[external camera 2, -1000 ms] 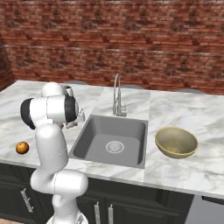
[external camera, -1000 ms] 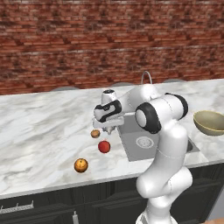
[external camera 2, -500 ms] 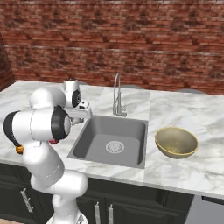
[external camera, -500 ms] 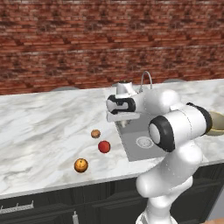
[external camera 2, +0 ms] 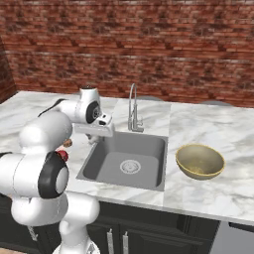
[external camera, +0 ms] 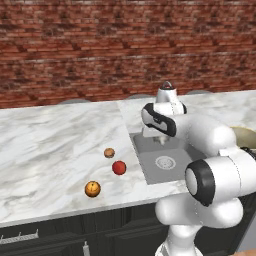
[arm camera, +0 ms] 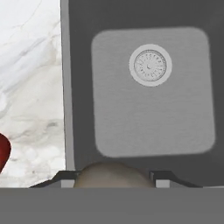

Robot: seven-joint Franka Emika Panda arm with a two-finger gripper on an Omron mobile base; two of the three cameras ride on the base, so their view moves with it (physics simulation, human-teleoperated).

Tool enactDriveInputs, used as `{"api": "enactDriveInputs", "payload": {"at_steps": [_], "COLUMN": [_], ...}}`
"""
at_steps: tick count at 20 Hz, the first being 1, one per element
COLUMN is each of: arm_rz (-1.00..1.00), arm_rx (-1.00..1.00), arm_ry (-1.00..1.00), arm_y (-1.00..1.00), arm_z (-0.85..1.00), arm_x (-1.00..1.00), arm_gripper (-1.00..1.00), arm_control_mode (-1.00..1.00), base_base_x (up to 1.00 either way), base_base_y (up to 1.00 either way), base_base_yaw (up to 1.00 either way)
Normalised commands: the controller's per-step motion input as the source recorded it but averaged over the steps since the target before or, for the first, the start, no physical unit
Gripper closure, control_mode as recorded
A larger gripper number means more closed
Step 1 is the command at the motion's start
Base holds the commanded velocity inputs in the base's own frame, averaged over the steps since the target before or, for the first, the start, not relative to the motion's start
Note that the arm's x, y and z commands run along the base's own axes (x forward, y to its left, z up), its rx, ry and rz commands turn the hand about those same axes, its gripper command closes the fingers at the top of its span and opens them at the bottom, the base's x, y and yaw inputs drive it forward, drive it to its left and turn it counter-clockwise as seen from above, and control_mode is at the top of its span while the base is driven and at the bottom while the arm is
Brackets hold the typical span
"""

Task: There is a mixed pile of frozen fruits and vegetables on the counter. Locate all the frozen vegetables and place the items in a bowl on the counter. Take all the frozen fruits and defrost them in a running sink.

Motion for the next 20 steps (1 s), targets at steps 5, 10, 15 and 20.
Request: {"api": "enactDriveInputs", "payload": {"at_steps": [5, 10, 15, 20], "arm_rz": [-0.02, 0.00, -0.03, -0.08], "arm_rx": [0.00, 0.00, -0.05, -0.03], "arm_ry": [0.00, 0.00, 0.07, 0.09], "arm_y": [-0.82, -0.80, -0.92, -1.00], "arm_z": [0.20, 0.21, 0.14, 0.11], "arm_x": [-0.49, -0.35, -0.01, 0.02], "arm_gripper": [1.00, 1.00, 1.00, 1.00], "arm_control_mode": [-1.00, -1.00, -1.00, -1.00], "base_base_x": [0.00, 0.00, 0.00, 0.00], "base_base_y": [0.00, 0.00, 0.00, 0.00], "base_base_yaw": [0.00, 0.00, 0.00, 0.00]}}
